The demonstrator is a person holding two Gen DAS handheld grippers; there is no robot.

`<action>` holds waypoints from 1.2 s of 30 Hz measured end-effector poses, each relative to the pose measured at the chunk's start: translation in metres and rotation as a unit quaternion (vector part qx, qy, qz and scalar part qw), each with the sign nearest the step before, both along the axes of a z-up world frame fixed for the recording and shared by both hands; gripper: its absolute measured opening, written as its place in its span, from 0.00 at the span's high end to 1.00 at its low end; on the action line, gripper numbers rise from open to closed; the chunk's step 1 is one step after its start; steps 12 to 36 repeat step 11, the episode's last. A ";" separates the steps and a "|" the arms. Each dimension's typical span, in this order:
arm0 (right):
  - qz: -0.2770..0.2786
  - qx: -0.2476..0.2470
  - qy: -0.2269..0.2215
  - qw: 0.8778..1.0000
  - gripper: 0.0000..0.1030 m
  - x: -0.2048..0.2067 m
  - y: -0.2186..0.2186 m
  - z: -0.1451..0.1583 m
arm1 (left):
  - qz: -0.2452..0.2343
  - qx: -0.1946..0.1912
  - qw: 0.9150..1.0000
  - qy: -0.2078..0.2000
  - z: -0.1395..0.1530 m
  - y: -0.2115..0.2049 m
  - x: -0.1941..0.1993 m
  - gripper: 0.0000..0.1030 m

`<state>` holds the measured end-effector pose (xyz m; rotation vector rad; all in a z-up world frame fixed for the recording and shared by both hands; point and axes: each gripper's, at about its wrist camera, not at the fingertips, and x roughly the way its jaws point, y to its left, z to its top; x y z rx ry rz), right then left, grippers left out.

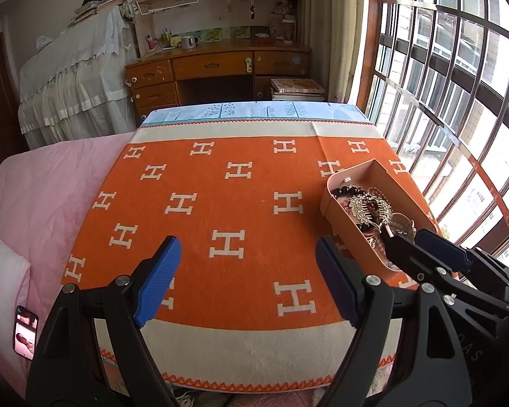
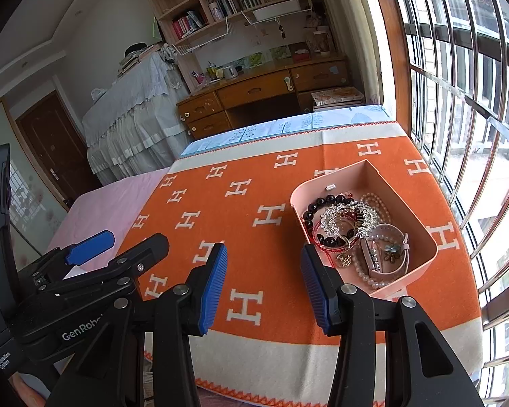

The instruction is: Organize jewelry

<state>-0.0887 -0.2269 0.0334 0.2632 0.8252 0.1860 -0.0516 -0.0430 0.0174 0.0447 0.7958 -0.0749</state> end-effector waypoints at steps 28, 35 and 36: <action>-0.001 0.000 0.002 1.000 0.55 0.001 0.001 0.001 | 0.001 0.001 1.000 0.005 -0.003 0.002 0.003 0.23; -0.001 0.000 0.002 1.000 0.55 0.001 0.001 0.001 | 0.001 0.001 1.000 0.005 -0.003 0.002 0.003 0.23; -0.001 0.000 0.002 1.000 0.55 0.001 0.001 0.001 | 0.001 0.001 1.000 0.005 -0.003 0.002 0.003 0.23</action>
